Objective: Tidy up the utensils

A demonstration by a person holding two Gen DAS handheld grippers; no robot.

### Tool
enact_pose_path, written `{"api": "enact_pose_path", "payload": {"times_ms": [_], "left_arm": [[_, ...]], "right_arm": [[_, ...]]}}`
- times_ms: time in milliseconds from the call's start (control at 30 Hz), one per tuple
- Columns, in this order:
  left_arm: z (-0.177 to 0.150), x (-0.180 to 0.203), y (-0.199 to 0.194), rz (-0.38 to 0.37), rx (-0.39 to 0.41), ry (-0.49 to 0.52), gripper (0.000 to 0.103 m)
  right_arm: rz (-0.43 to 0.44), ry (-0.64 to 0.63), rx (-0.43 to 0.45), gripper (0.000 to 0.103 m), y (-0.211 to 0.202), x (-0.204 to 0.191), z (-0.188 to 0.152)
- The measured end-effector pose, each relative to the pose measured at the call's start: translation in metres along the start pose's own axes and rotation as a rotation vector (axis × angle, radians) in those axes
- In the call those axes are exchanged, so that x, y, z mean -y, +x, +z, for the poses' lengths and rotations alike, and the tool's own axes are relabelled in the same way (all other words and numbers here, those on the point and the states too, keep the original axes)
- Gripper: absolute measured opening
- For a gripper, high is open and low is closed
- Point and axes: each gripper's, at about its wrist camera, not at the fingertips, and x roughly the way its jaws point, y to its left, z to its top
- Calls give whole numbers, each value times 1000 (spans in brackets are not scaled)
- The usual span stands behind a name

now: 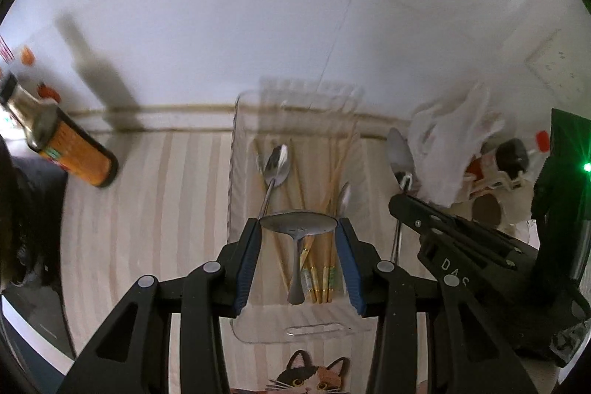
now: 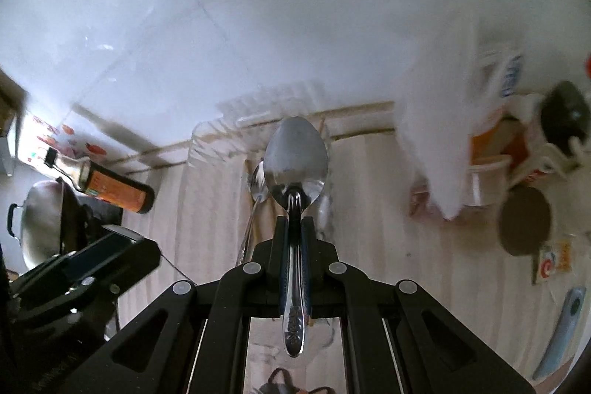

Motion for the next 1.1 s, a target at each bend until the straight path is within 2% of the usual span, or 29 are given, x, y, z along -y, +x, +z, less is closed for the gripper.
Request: {"api": "enact_pose_path", "payload": {"times_ms": [133,200,233,267,367,400,467,500,533,600,667,700,767,867,1100], "left_arm": [[3,-10,13,-10,-60,-39,39],[2,-11,13,9,-64,-42,39],[2,-11,11,19,-57,-41,41],[0,-11,8,34,-46,-40,46],[-3,-12,-3,92,1,-27,67],[-4,-14,-6,122,20,-22,70],[-10,-17,-12,175,56,-9,71],[-13,-18,-14,199,67,-6,74],[-18,-20,-16,226,79,-2,78],[-24,-25,-16,255,98,-6,94],[-33,-32,-16,274,110,-5,97],[-36,-34,-15,278,110,-3,103],[-44,-38,-11,288,107,3,103],[-54,-39,-11,305,120,21,103],[-70,-39,-18,292,146,57,103]], "right_arm": [[0,-8,-77,7,31,-6,2],[-8,1,-101,10,40,-7,3],[-8,4,-111,15,42,-6,3],[-14,9,-112,23,43,-4,3],[-40,-3,-94,32,35,-4,-1],[-50,-7,-84,34,31,-3,-2],[-89,-29,-57,46,21,-3,-7],[-108,-37,-50,50,17,-3,-9],[-129,-46,-41,56,13,-3,-13],[-176,-64,-24,63,5,-1,-24],[-215,-79,-13,75,0,0,-35],[-228,-86,-10,79,-2,0,-41],[-262,-102,-6,94,-3,-2,-52],[-301,-116,-1,102,-5,-5,-68],[-365,-94,31,103,-16,-6,-92]]}}
